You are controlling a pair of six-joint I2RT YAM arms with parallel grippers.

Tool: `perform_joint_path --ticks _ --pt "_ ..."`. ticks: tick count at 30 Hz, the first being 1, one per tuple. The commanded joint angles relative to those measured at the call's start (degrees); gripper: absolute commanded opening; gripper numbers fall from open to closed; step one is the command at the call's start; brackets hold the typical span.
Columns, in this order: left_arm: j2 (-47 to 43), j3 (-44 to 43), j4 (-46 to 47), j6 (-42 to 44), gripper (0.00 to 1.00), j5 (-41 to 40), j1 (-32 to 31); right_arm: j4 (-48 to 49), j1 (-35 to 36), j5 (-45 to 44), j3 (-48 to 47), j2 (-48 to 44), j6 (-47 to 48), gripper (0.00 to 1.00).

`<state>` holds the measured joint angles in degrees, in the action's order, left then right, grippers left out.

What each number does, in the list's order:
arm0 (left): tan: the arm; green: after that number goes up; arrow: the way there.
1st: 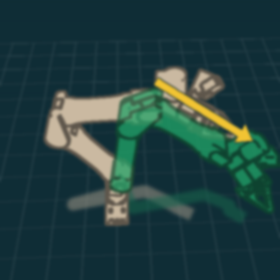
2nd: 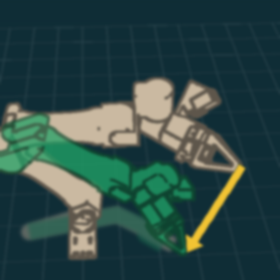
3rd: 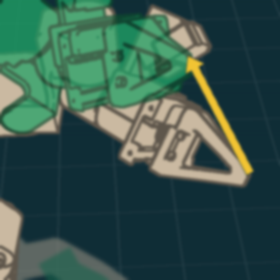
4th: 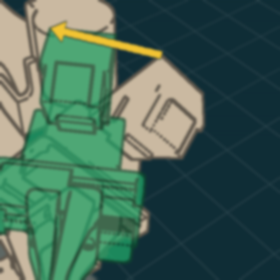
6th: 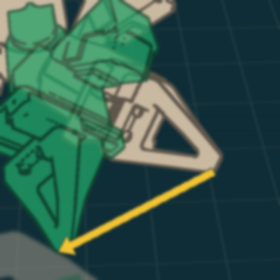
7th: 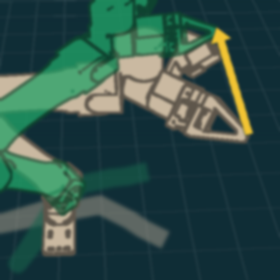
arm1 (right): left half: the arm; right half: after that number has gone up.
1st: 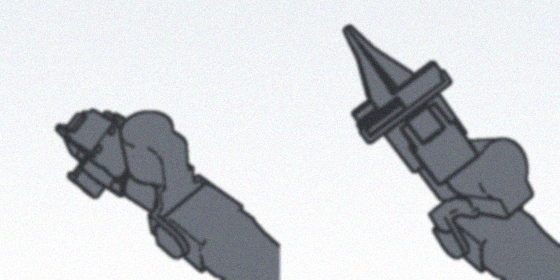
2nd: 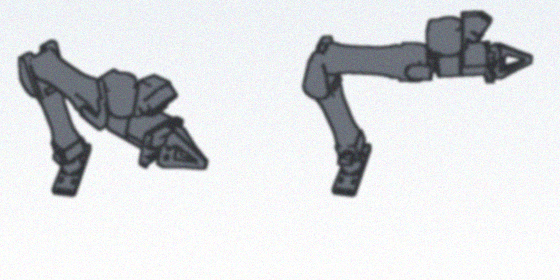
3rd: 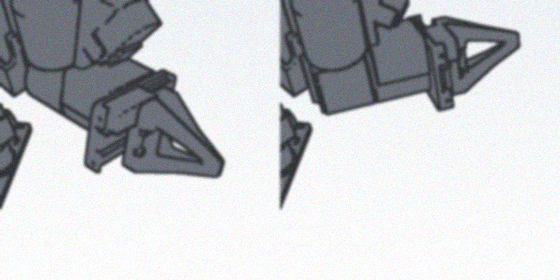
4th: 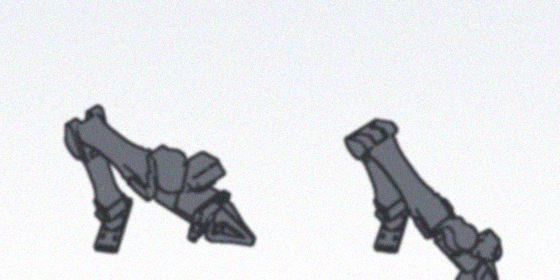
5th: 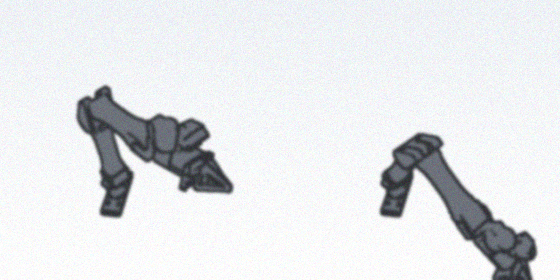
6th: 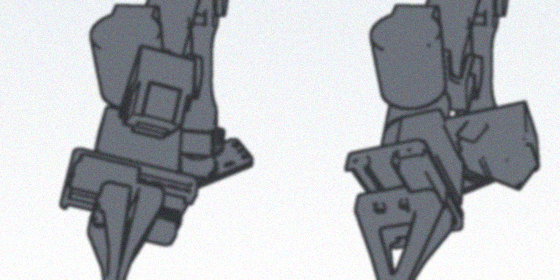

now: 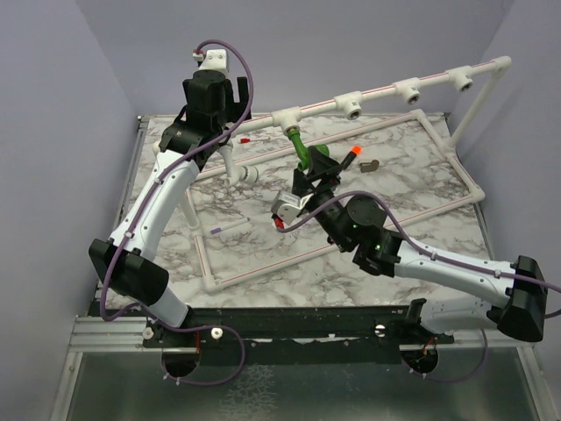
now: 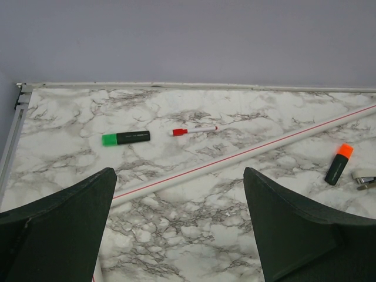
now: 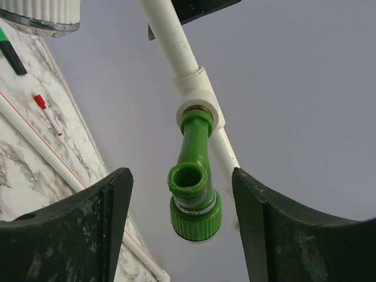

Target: Install the water faucets

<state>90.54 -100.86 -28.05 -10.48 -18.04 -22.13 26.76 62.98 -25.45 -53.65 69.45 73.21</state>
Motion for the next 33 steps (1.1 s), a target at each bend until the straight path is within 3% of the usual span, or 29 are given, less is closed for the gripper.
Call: perform_joint_path --ticks 1,7,14,17,22,33 --pt "-1.1 -0.5 -3.4 -0.2 0.90 3.2 -0.5 3.4 -0.6 -2.6 -2.2 1.1 1.3 0.70" --pt "-1.1 -0.4 -3.4 -0.2 0.90 3.1 -0.5 3.9 -1.0 -2.7 -3.3 2.6 0.6 0.62" --pt "-1.2 -0.2 -3.4 -0.1 0.90 3.0 -0.5 5.5 -1.9 -3.7 -3.5 3.7 -0.3 0.44" --pt "-1.2 -0.1 -3.4 -0.2 0.90 3.0 -0.5 6.5 -2.0 -4.6 -3.6 4.4 -0.9 0.32" --pt "-1.2 -0.1 -3.4 -0.2 0.90 2.9 -0.5 8.2 -2.1 -5.6 -3.4 4.8 -3.7 0.03" --pt "-1.2 -0.1 -3.4 -0.1 0.90 2.8 -0.5 12.1 -2.1 -8.3 -3.5 4.7 -19.8 0.00"
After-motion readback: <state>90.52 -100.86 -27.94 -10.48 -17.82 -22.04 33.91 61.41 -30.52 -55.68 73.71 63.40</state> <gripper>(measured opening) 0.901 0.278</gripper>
